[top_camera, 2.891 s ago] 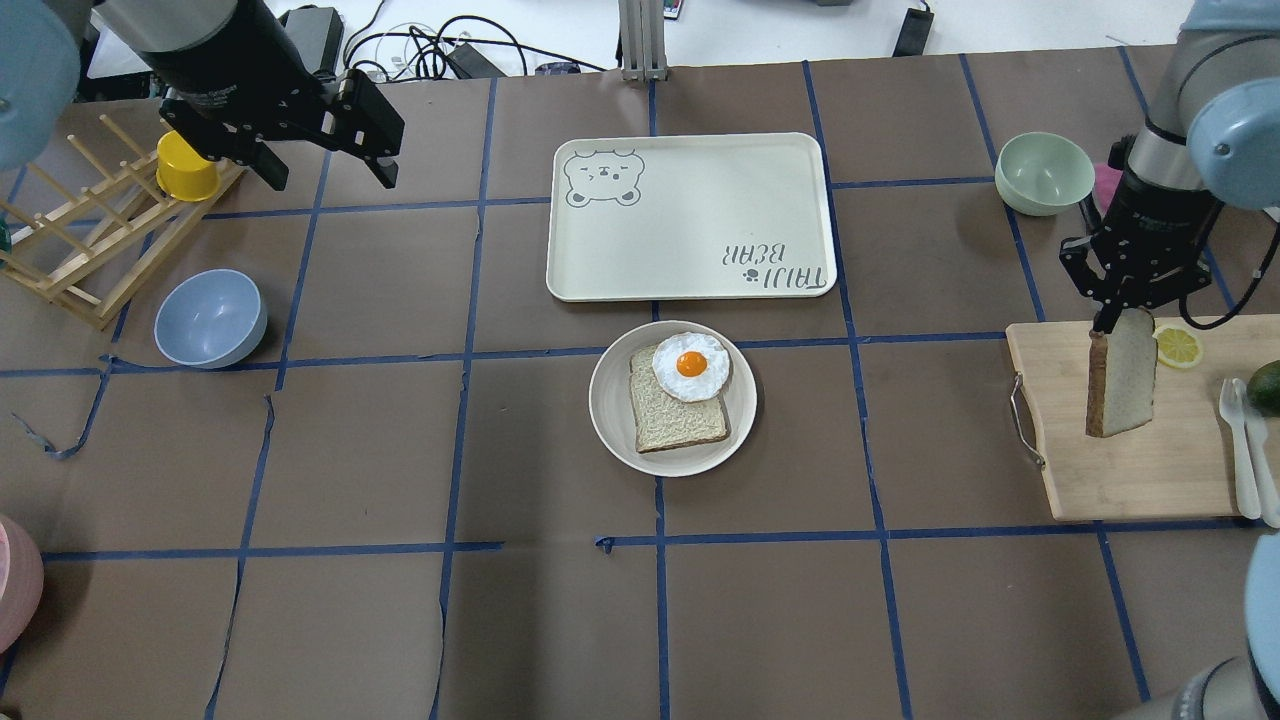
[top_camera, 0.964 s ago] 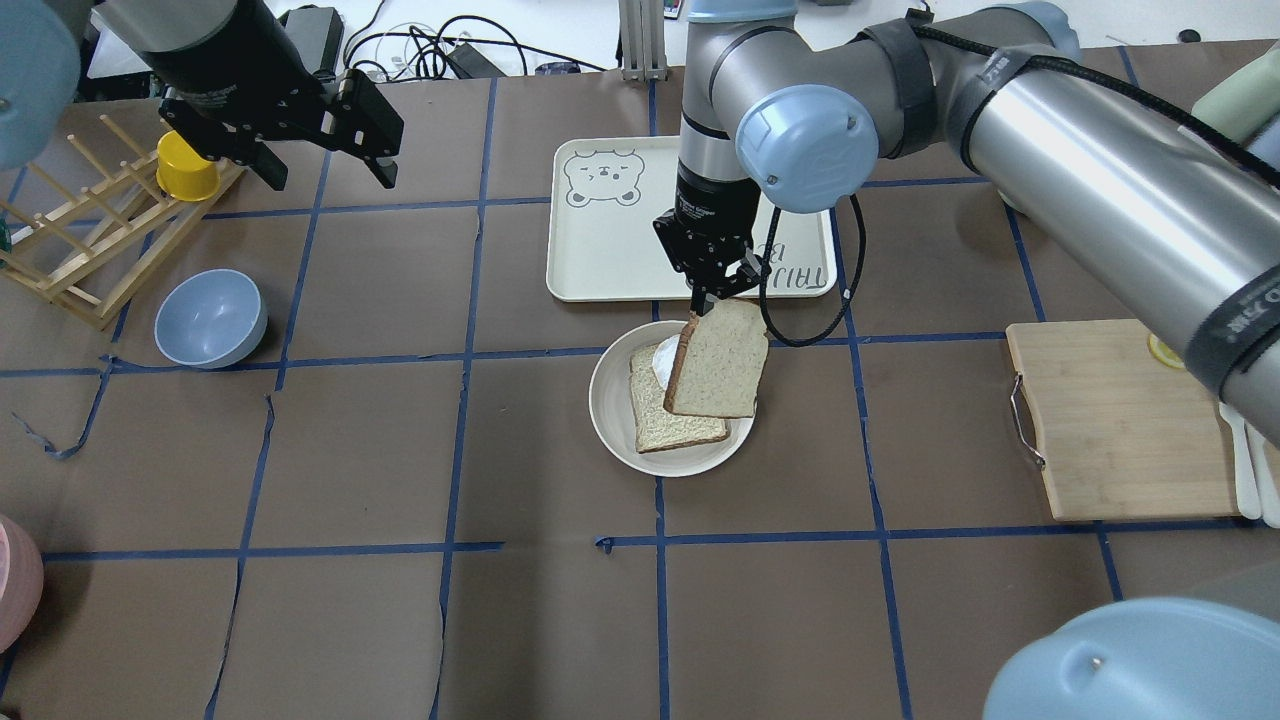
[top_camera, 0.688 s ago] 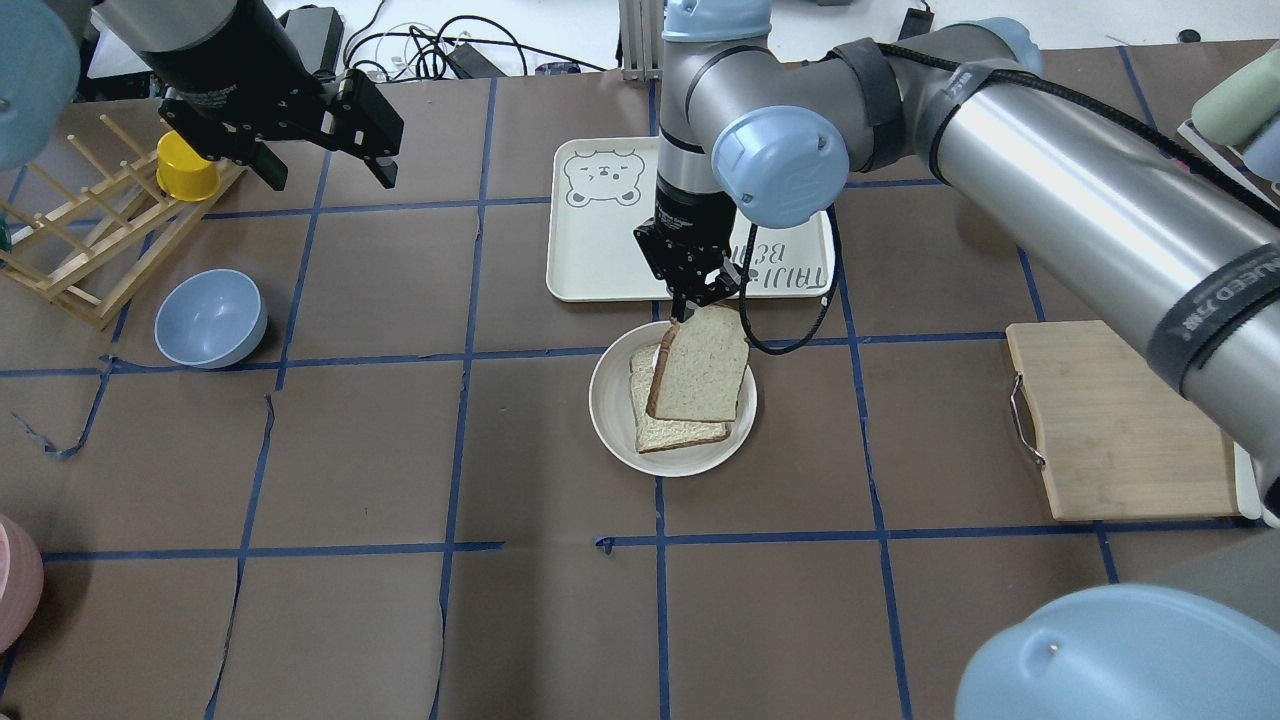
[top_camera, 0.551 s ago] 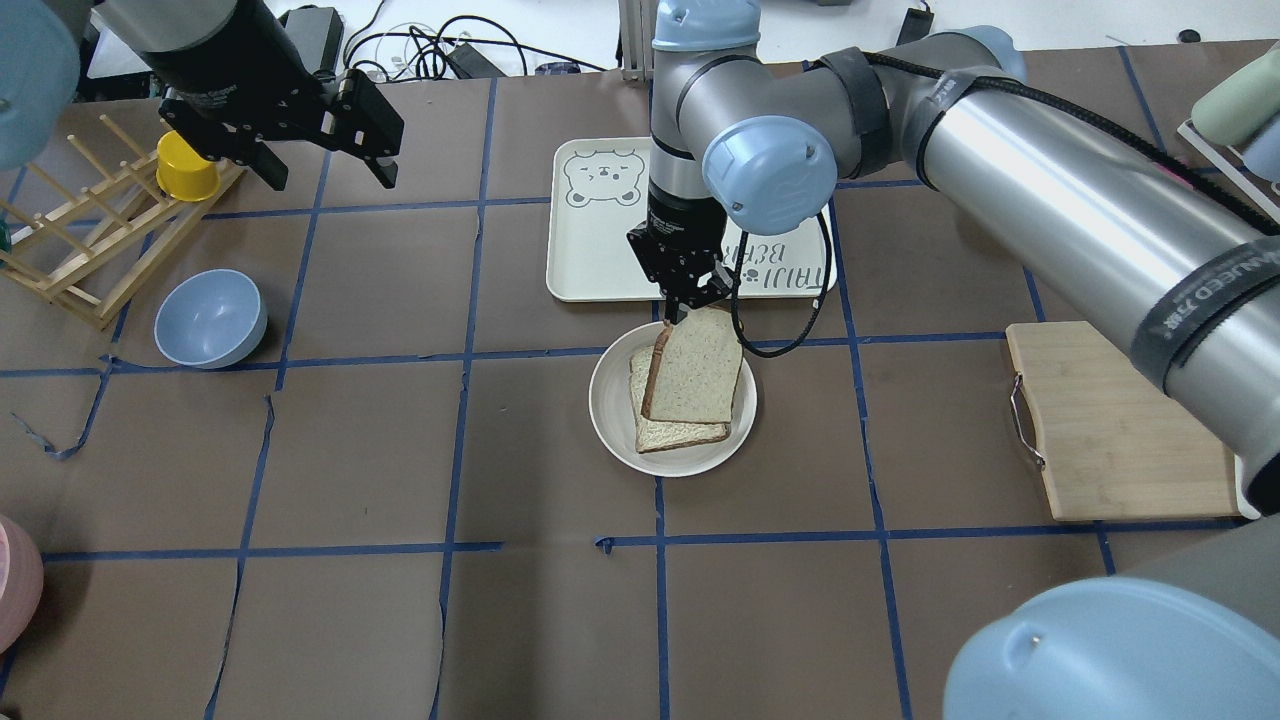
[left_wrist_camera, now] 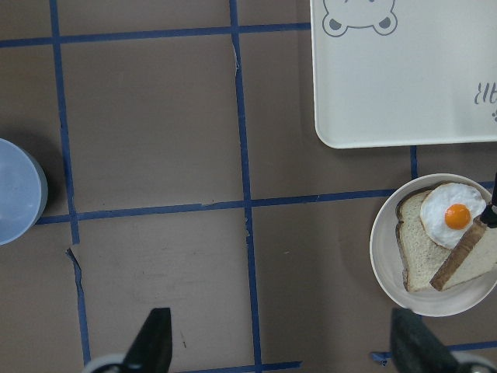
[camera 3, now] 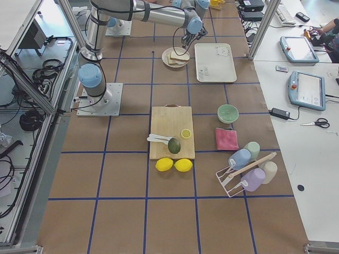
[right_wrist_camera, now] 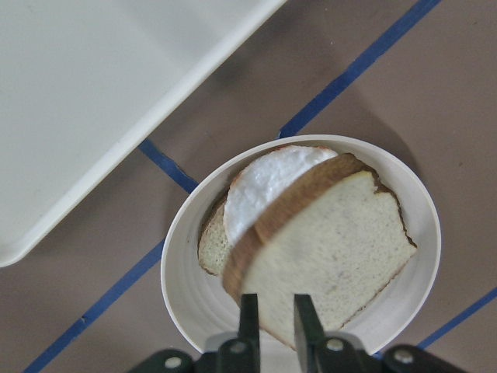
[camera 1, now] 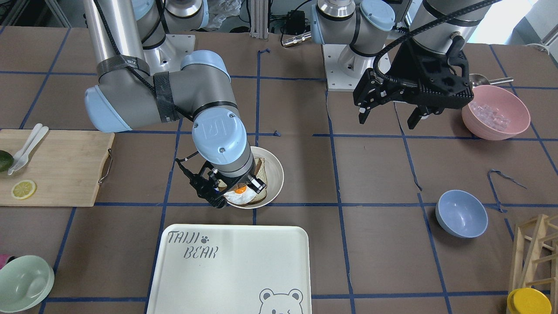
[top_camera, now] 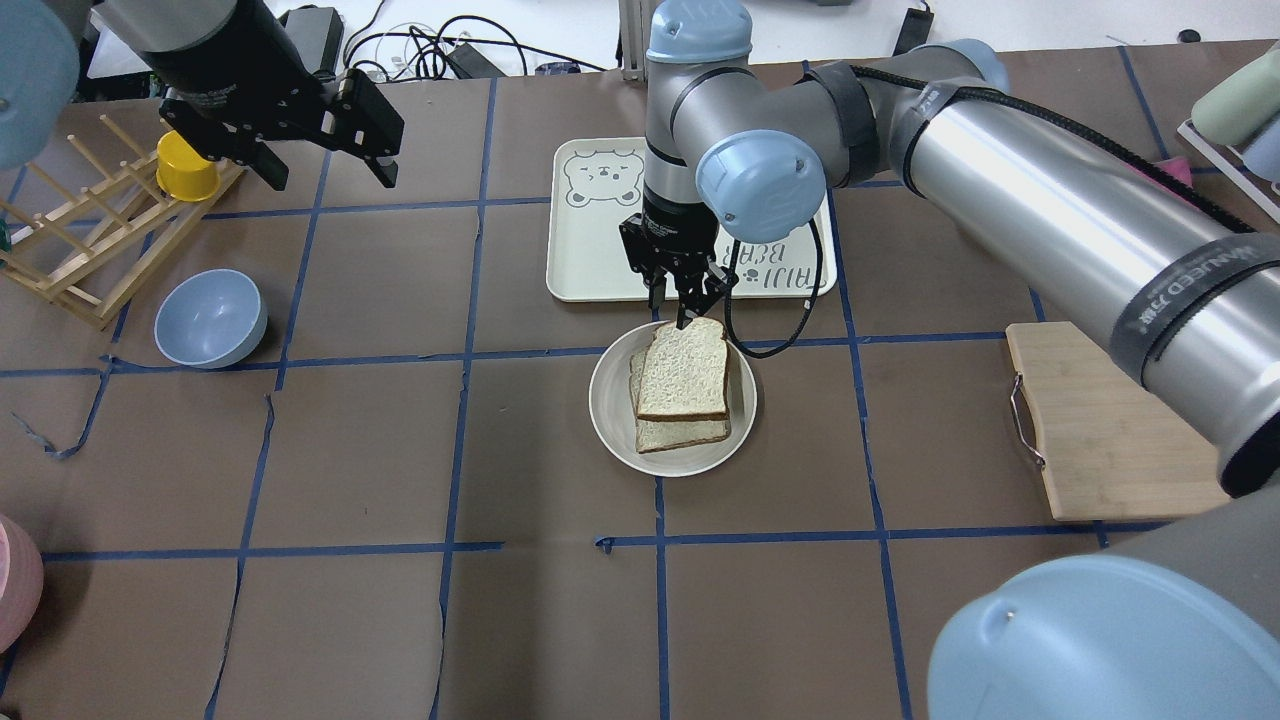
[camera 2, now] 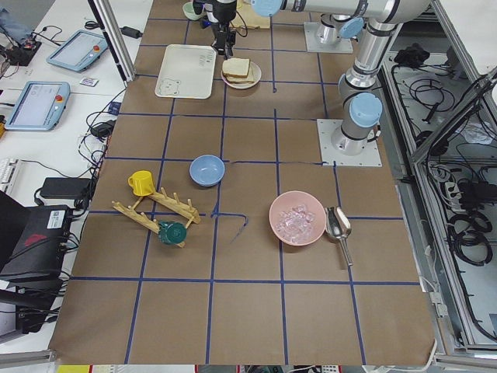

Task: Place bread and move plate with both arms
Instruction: 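Lower the bread onto the egg and open the right gripper, then raise the right gripper away while the left gripper reaches toward the plate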

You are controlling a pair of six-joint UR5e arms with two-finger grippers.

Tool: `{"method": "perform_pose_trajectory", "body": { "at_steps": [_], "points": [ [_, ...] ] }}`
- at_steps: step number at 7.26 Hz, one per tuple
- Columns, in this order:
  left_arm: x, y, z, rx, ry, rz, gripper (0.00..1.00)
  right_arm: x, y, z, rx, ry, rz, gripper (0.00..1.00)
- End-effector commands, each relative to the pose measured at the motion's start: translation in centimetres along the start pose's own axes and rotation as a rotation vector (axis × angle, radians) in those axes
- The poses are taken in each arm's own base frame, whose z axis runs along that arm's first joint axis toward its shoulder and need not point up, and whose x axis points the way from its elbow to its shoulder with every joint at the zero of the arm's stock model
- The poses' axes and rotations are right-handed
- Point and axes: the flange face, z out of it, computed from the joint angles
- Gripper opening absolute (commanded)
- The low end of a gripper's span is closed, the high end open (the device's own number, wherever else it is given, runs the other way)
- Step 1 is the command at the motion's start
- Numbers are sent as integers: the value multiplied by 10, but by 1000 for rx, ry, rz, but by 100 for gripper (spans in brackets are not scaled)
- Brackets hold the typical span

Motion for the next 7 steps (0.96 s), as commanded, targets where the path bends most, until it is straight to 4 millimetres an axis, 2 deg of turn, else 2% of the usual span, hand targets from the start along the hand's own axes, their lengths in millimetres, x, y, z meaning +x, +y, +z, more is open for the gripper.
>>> {"method": "perform_pose_trajectory", "body": {
  "at_steps": [1,2,3,4,5,6,7],
  "points": [
    [0,0,1,-1,1,0,100,2,4,-13,12,-18,-38,84],
    [0,1,3,-6,1,0,100,11,0,-29,34,-29,-102,99],
    [1,2,4,-8,1,1,100,24,7,-55,63,-57,-249,100],
    [1,2,11,-21,5,2,100,39,-2,-82,98,-84,-432,100],
    [-6,-2,21,-30,6,-11,100,65,-28,-107,105,-95,-443,100],
    [-2,1,30,-51,-1,-12,100,90,-45,-136,149,-120,-559,100],
    [-1,-3,57,-86,18,-54,100,113,-51,-145,149,-80,-727,100]
  ]
}}
